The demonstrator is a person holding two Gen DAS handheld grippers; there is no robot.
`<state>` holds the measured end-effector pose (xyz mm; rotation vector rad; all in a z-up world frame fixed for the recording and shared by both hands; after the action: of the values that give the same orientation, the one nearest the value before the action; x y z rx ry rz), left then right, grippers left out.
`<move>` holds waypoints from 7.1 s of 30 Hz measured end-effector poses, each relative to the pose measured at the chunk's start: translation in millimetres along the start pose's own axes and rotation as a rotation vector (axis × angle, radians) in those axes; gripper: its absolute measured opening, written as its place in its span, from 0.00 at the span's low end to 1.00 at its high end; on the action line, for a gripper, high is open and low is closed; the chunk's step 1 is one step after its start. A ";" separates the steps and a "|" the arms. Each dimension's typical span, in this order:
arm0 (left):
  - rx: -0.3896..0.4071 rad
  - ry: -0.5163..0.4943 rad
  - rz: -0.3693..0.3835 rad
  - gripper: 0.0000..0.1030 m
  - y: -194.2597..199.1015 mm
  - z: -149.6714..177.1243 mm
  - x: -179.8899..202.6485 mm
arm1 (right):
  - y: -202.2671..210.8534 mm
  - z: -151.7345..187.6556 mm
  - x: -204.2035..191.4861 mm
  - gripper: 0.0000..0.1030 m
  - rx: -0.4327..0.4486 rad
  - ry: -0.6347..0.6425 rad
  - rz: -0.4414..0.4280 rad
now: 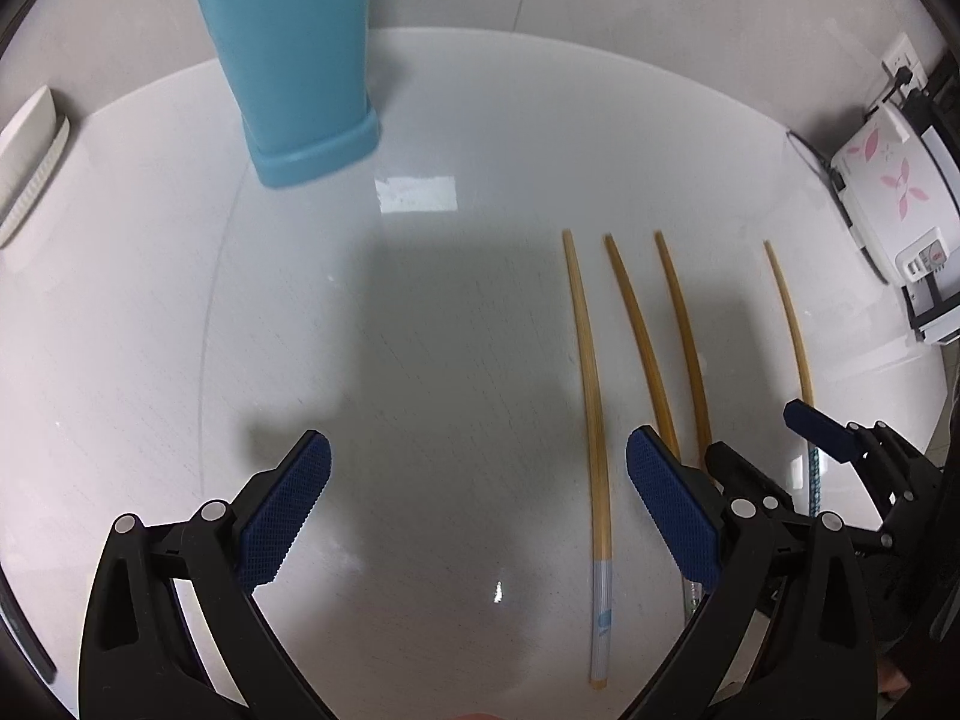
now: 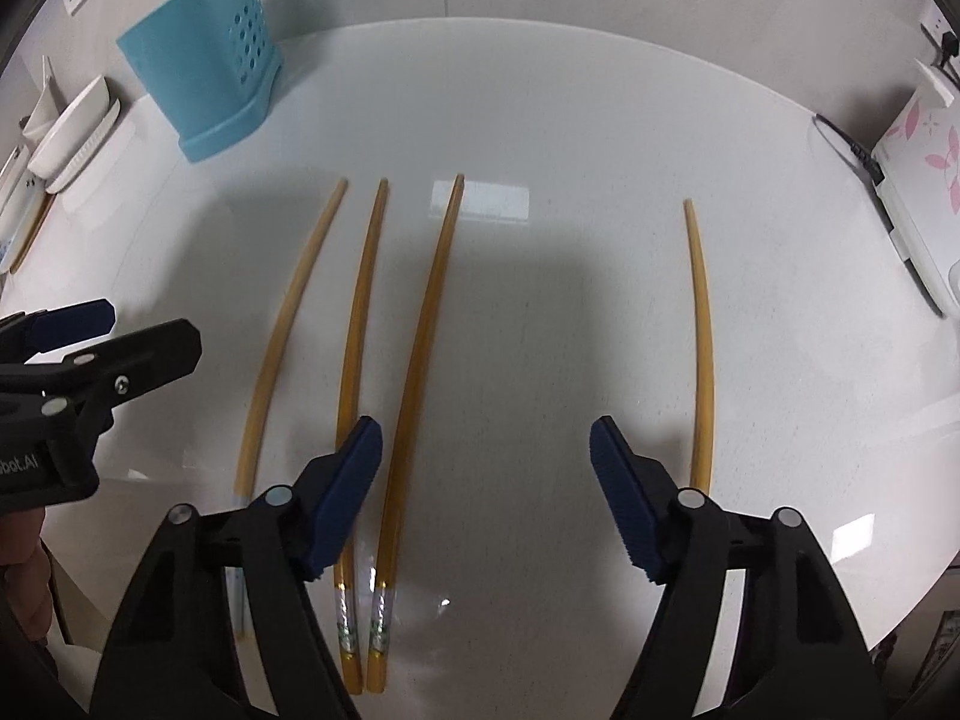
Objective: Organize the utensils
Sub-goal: 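Move both open tools back to the remaining chopsticks on the counter, then grasp one chopstick each with the right tool and the left tool, then lift both held chopsticks upright and carry them to the blue holder, then lower the left tool's chopstick into the holder and open the left tool, then lower the right tool's chopstick into the holder, then open the right tool and move both open tools to the last chopsticks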
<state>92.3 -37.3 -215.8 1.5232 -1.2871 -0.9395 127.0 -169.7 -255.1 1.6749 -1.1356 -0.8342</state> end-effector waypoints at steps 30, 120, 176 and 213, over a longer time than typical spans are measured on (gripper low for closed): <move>-0.132 -0.064 -0.093 0.06 -17.7 7.6 30.2 | 1.7 4.0 21.2 0.06 -0.138 -0.114 0.016; 0.740 0.099 0.060 0.06 117.3 -218.0 -99.0 | 96.0 -262.0 -99.0 0.06 0.431 -0.002 -0.260; 0.429 0.235 -0.158 0.94 83.9 -155.5 -185.9 | 38.5 -268.4 -173.2 0.06 0.548 0.058 -0.358; 0.227 0.091 -0.032 0.94 72.4 -82.7 -40.1 | 89.0 -120.3 19.7 0.88 0.311 -0.082 -0.002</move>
<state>141.6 11.9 -121.8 1.7449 -1.3424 -0.7545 212.0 -164.5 -130.4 1.9073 -1.3761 -0.7623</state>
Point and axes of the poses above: each gripper's, at about its wrist camera, not at the fingertips, and y roughly against the way its jaws point, x to its right, z to its underside, the point moved 6 cm from there along -y, roughly the way its jaws point, and after that the axes turned 8 degrees about -z, right-handed, at the moved point
